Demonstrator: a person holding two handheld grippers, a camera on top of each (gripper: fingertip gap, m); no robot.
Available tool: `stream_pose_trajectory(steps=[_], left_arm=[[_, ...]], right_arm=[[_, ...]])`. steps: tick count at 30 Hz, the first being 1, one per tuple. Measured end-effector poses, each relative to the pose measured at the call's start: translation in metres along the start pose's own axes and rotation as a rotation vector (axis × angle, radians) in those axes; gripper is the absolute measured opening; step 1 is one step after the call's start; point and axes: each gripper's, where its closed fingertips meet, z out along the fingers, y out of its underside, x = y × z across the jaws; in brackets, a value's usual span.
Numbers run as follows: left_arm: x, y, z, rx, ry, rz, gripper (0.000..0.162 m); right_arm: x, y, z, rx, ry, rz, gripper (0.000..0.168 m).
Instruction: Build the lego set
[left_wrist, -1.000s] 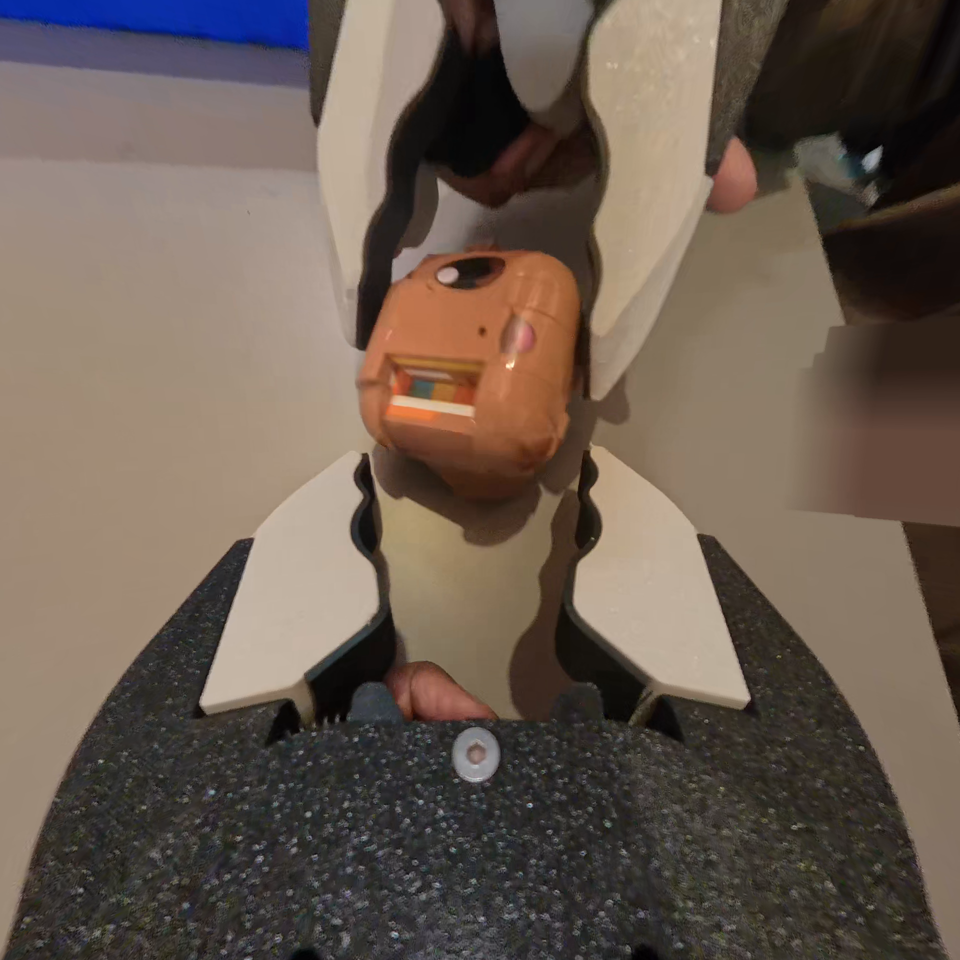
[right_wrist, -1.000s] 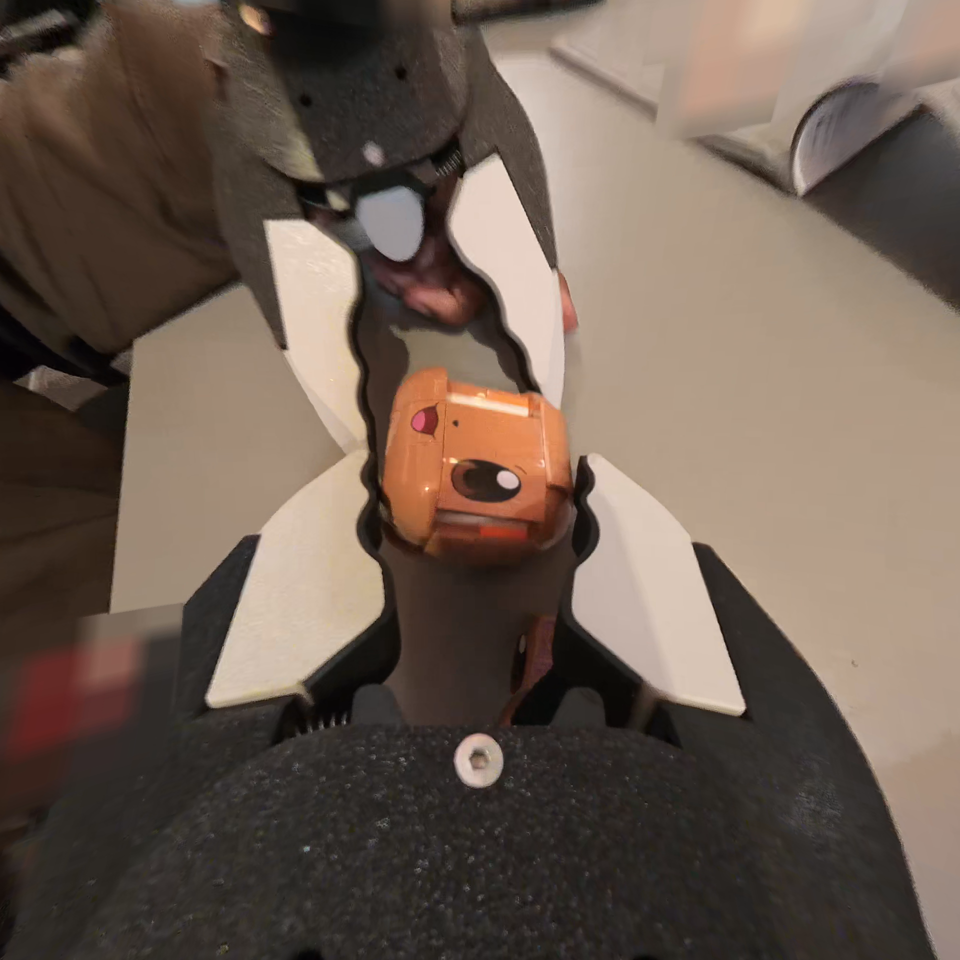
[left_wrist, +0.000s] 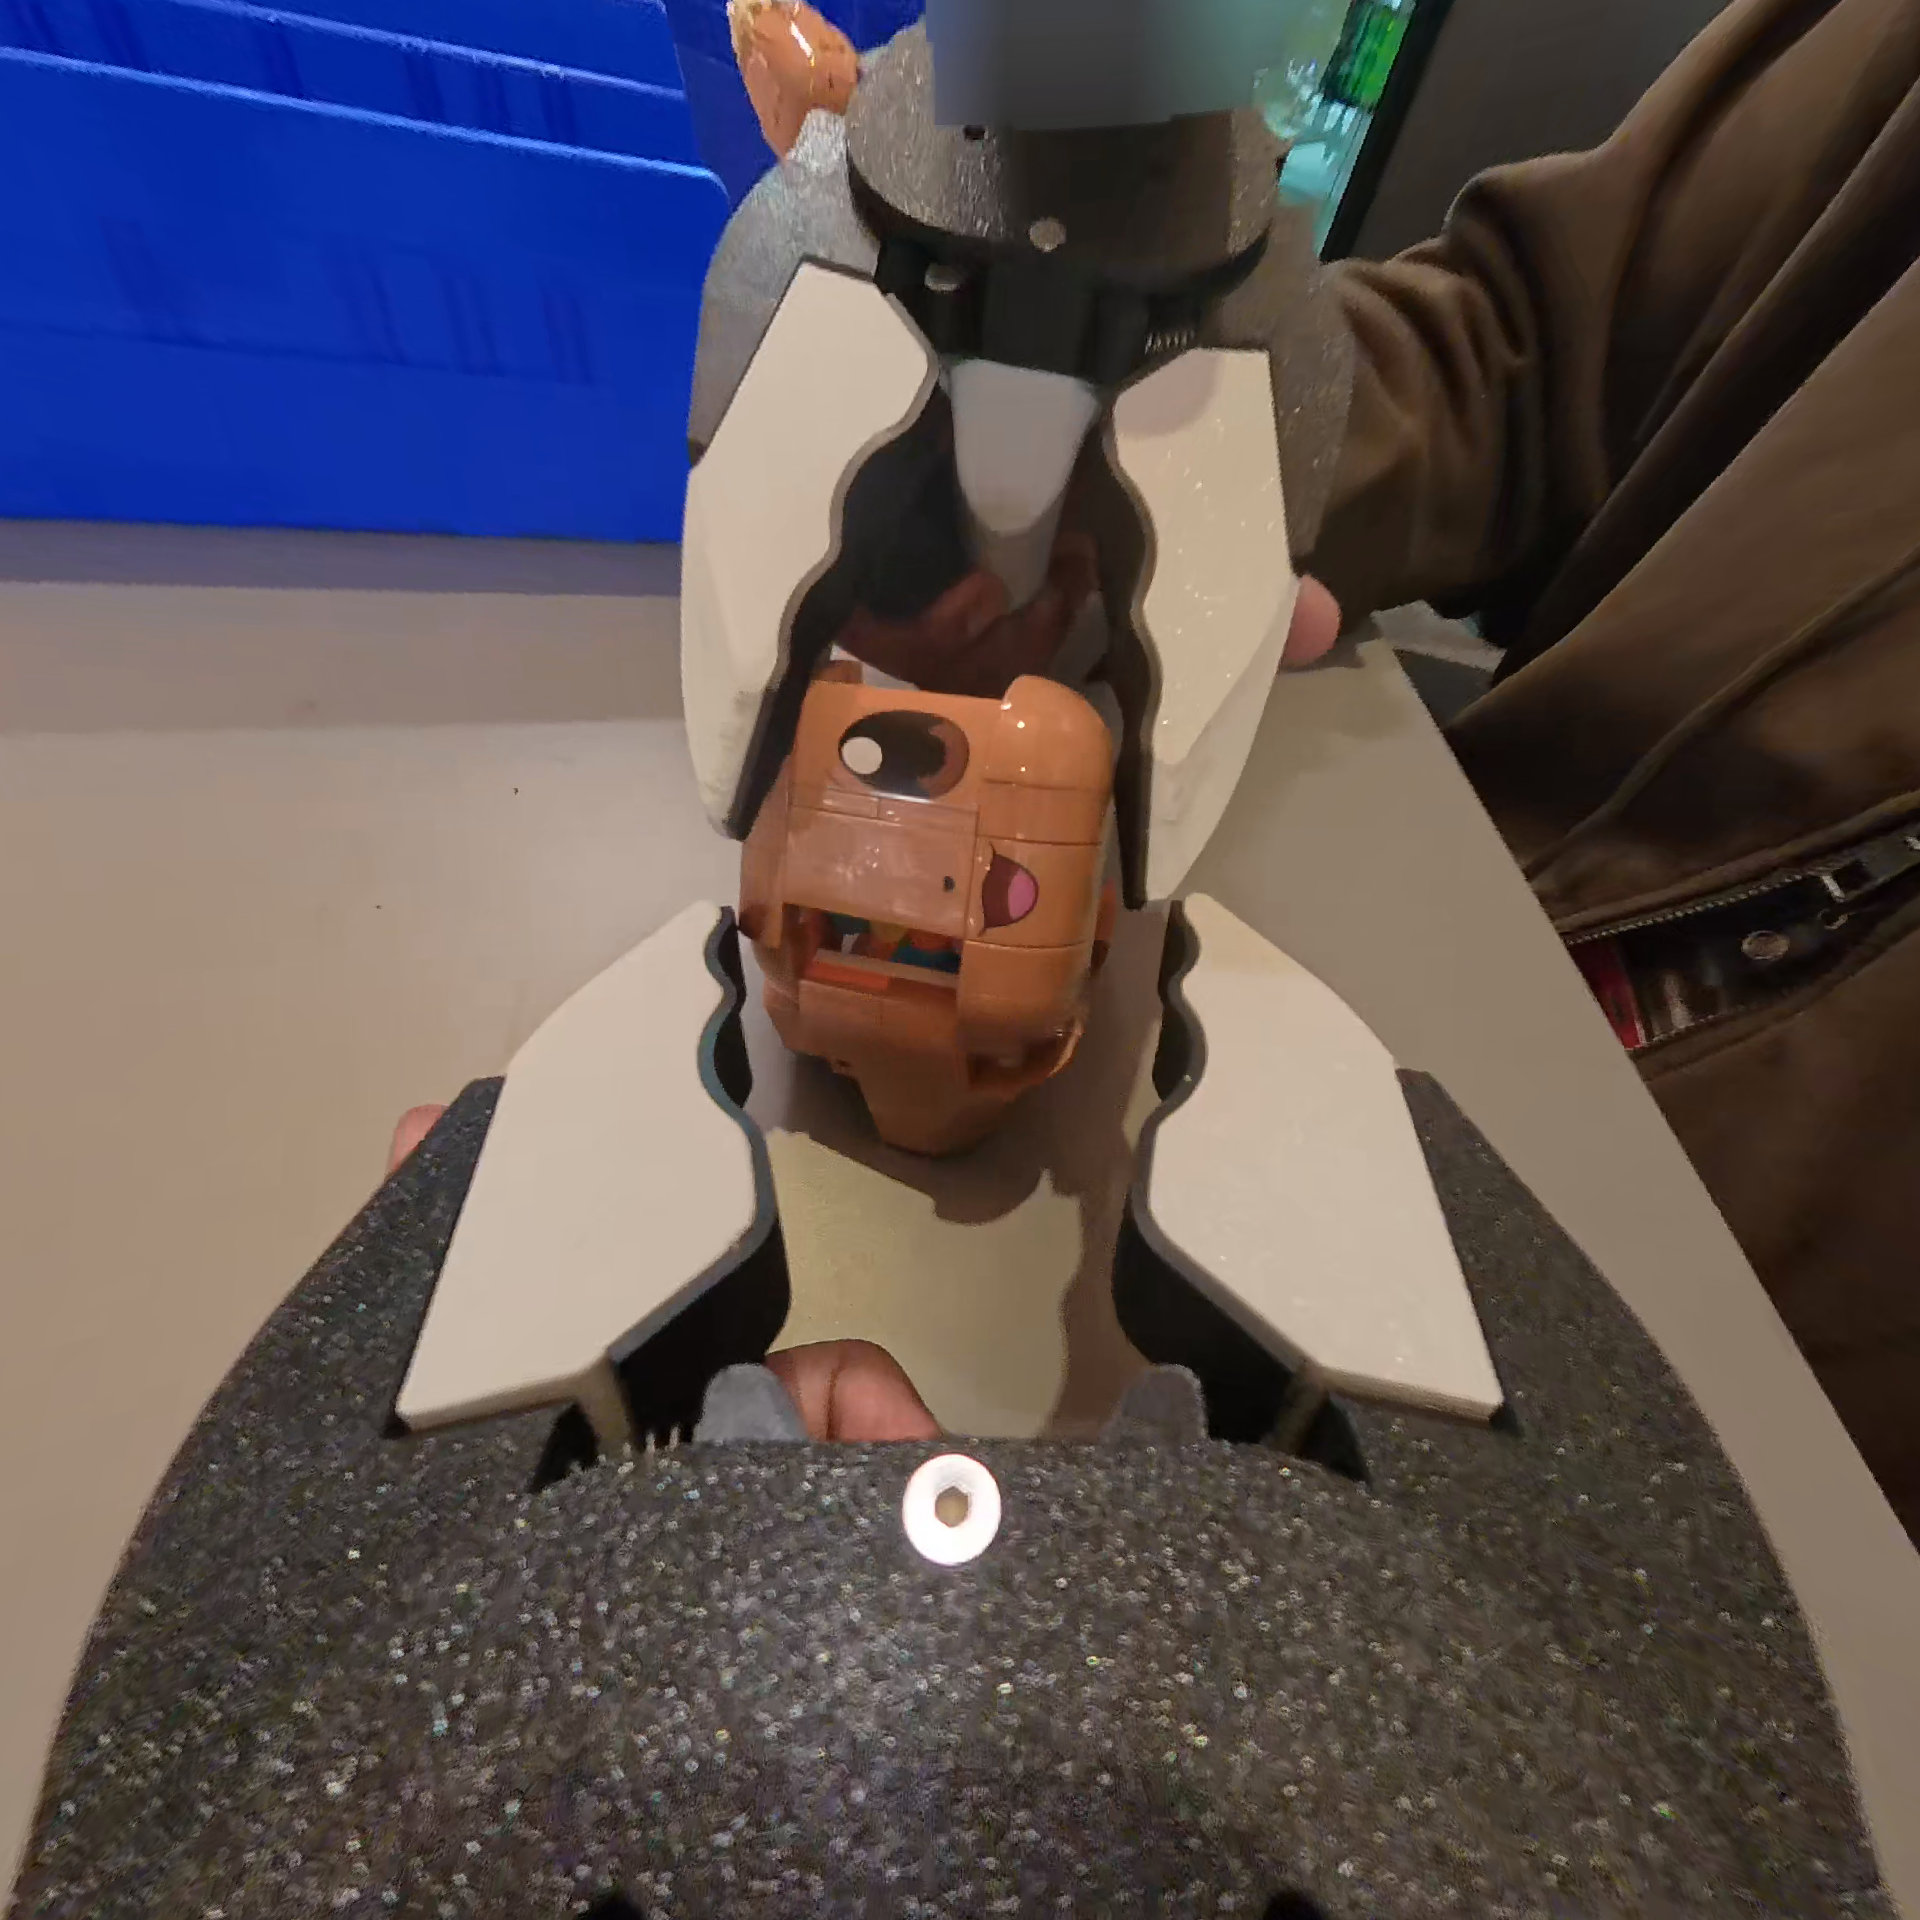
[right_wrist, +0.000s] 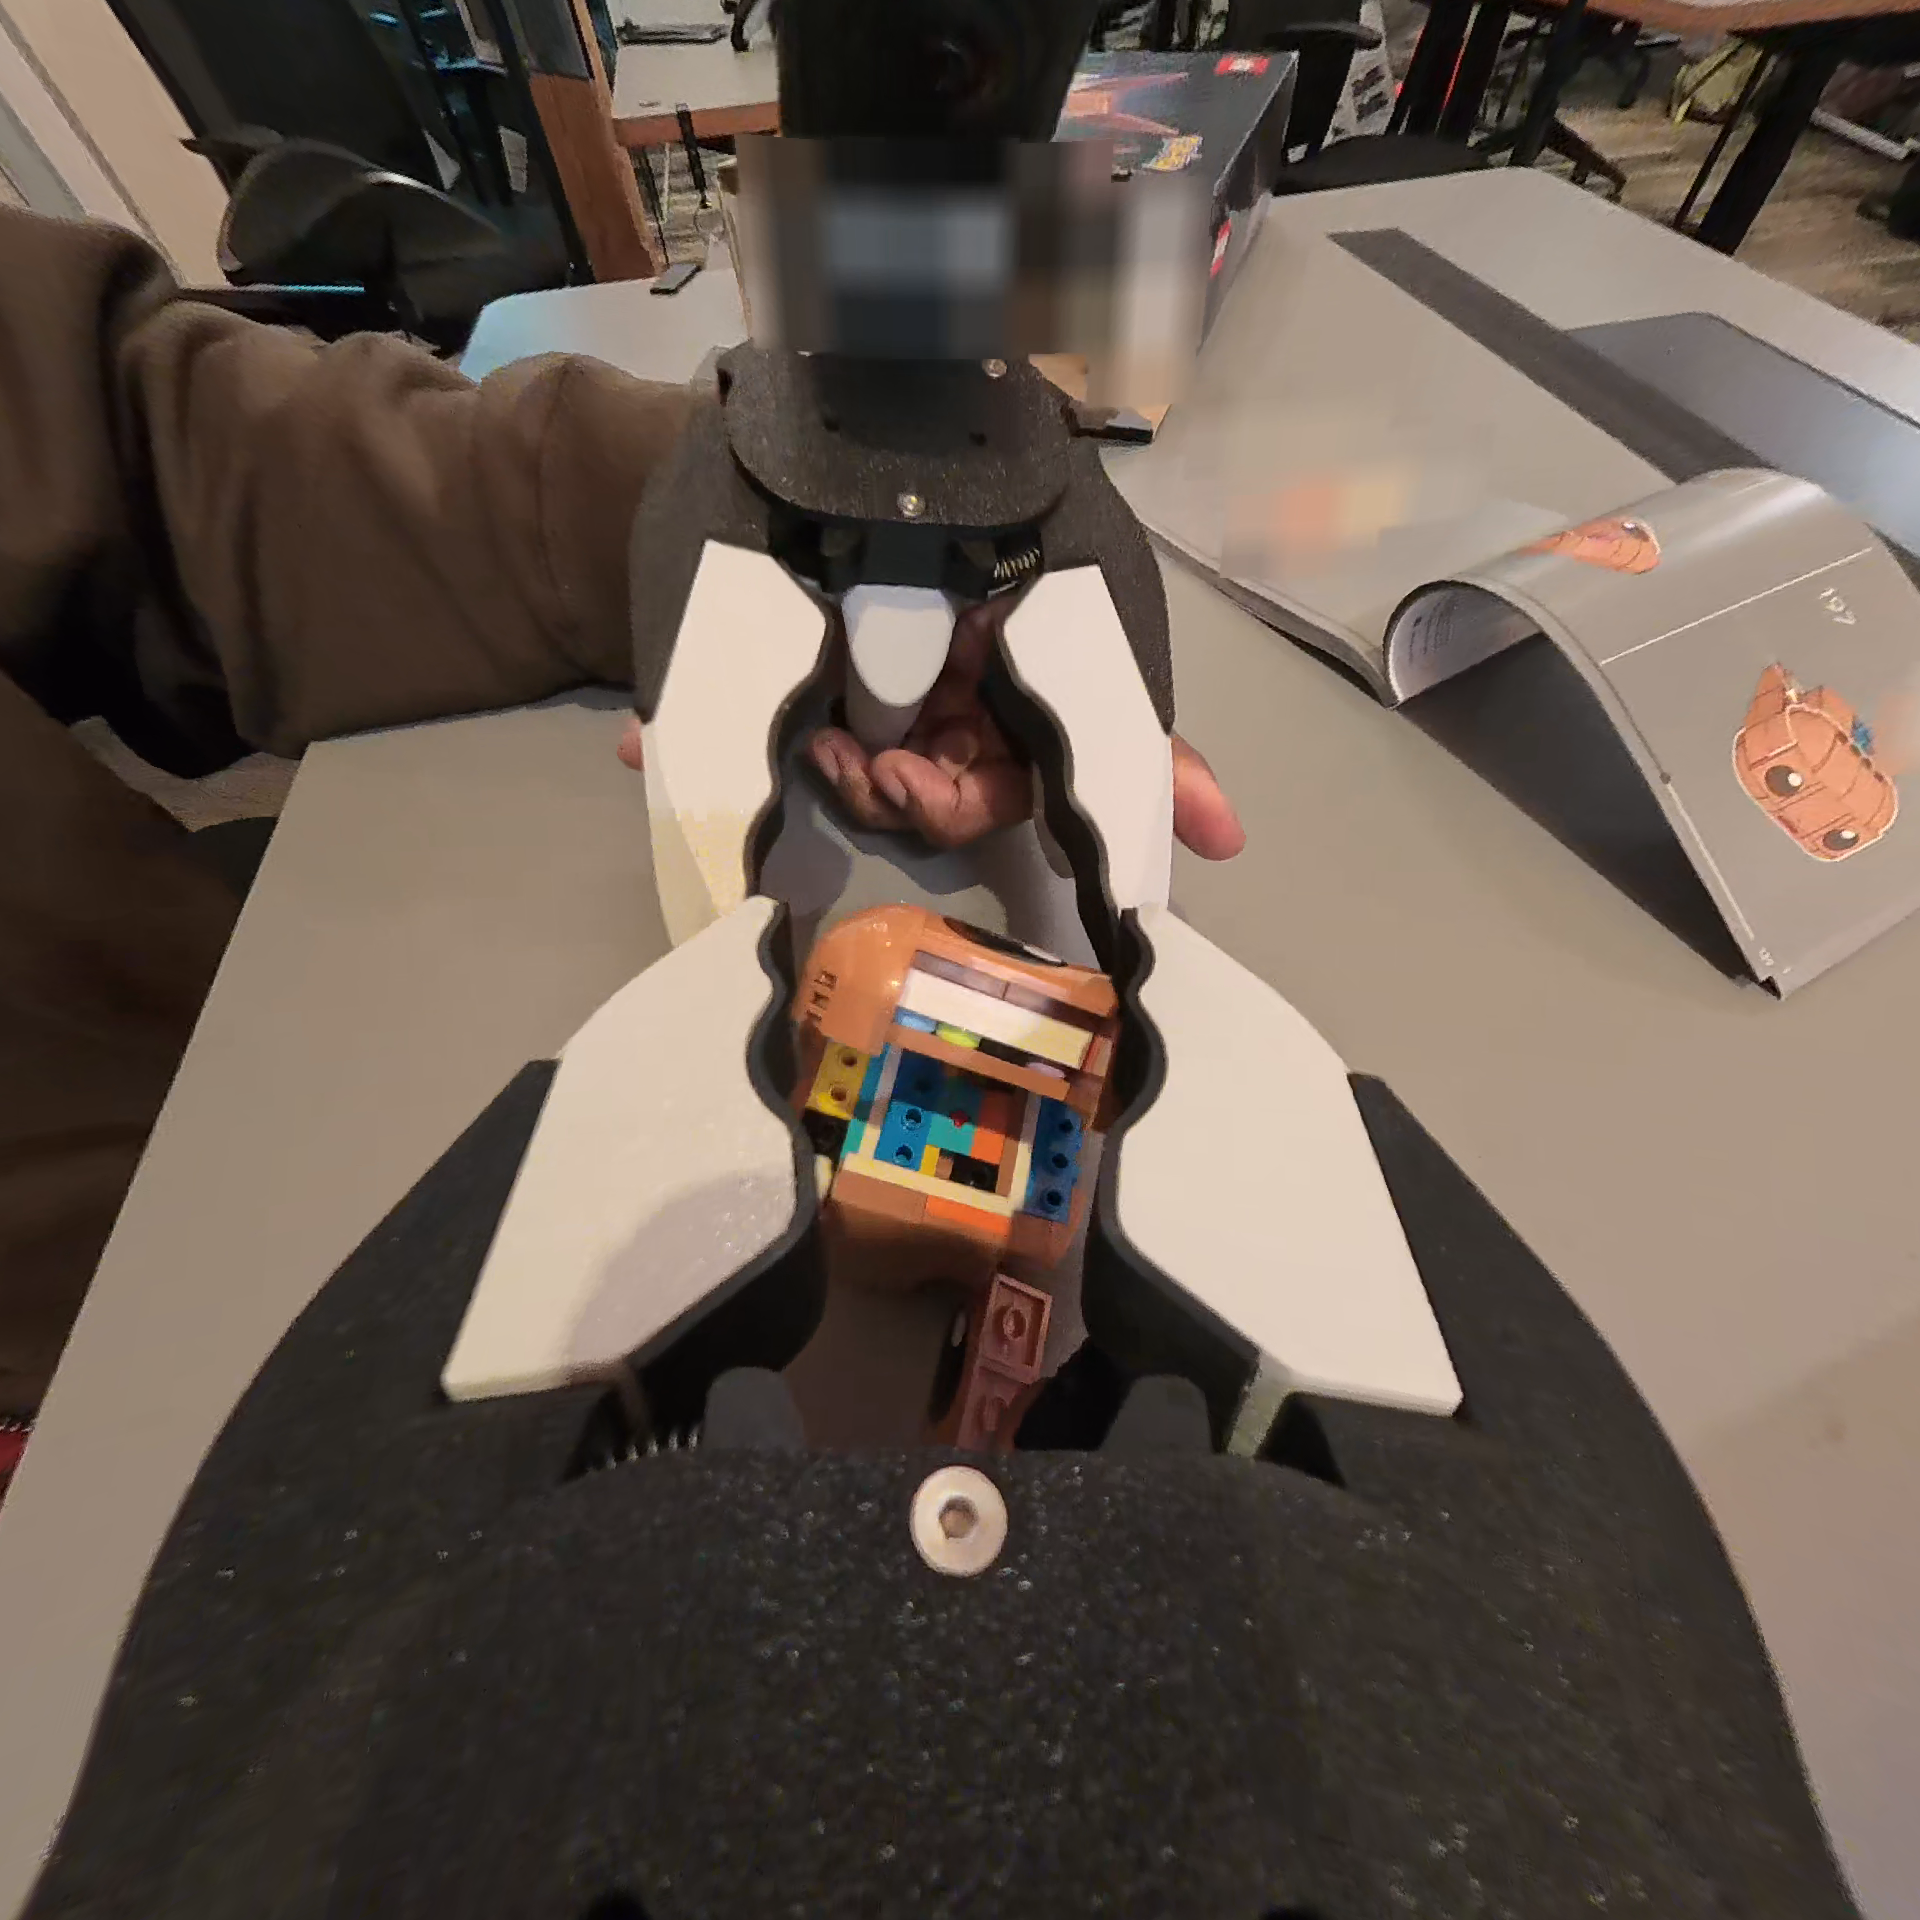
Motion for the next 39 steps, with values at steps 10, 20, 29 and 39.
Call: stream_pose_trajectory(steps=[10, 20, 29, 39], left_arm=[[-0.006, 0.009, 0.011, -0.096, -0.1, 0.111, 0.065], [-0.003, 0.008, 0.013, -0.094, -0.124, 0.159, 0.065], [-0.003, 0.012, 0.008, -0.105, -0.126, 0.146, 0.068], [-0.01, 0.009, 0.005, -0.076, -0.183, 0.126, 0.069]], right_arm=[[-0.001, 0.023, -0.009, -0.166, 0.009, 0.017, 0.059], [-0.003, 0.043, -0.009, -0.261, -0.041, 0.16, 0.081], [0.004, 0.033, -0.011, -0.192, -0.03, 0.184, 0.076], [0.014, 0.017, -0.018, -0.083, 0.021, 0.196, 0.075]])
